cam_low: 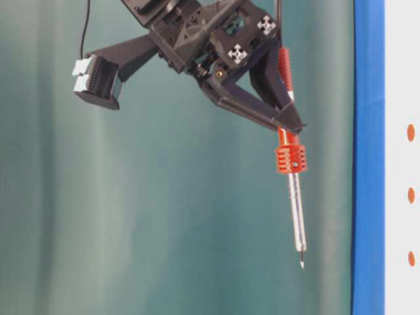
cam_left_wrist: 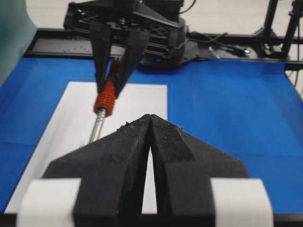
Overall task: Touch the tip of the soldering iron to the mark.
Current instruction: 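Lift the soldering iron with the right gripper toward the red dots, then lower the iron tip with the right gripper onto the leftmost red dot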
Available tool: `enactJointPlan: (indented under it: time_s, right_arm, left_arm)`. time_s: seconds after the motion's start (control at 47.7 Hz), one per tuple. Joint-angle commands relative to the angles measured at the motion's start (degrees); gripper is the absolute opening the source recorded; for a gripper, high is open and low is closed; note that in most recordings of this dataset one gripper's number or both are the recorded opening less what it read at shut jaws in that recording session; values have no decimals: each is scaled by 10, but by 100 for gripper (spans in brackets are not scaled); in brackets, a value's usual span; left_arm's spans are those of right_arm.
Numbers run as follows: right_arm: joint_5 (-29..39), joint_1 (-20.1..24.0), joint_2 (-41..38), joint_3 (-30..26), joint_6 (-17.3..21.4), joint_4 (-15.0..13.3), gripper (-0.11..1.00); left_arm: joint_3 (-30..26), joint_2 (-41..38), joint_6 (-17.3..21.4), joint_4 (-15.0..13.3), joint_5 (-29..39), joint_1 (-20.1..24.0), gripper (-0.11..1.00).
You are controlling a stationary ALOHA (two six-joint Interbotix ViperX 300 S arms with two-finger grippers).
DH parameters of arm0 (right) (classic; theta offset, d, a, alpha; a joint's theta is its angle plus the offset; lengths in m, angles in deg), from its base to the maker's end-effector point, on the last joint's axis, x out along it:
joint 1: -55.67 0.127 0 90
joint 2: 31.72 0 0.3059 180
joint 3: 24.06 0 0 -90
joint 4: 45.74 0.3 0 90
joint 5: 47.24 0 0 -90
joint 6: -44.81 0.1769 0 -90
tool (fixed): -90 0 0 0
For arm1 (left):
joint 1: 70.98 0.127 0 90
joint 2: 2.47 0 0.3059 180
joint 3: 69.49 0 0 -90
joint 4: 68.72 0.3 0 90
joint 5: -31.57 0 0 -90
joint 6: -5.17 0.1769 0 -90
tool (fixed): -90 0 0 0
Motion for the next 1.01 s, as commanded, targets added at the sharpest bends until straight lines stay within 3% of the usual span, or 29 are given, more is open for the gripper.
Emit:
enactJointPlan:
  time_s: [0.0,0.356,0.629,0.985]
  right_arm:
    - [2,-10,15,-17,-1,-6,6]
    - [24,-17,15,-18,-2,-8,6]
    - [96,-25,15,-18,-1,-9,6]
    - [93,-25,14,-18,-2,-8,6]
  left_arm:
    - [-6,-3,-1,2,-5,1,0]
    - [-6,-3,-1,2,-5,1,0]
    - [-6,-4,-1,2,-4,1,0]
    - [-6,-4,0,2,-5,2,0]
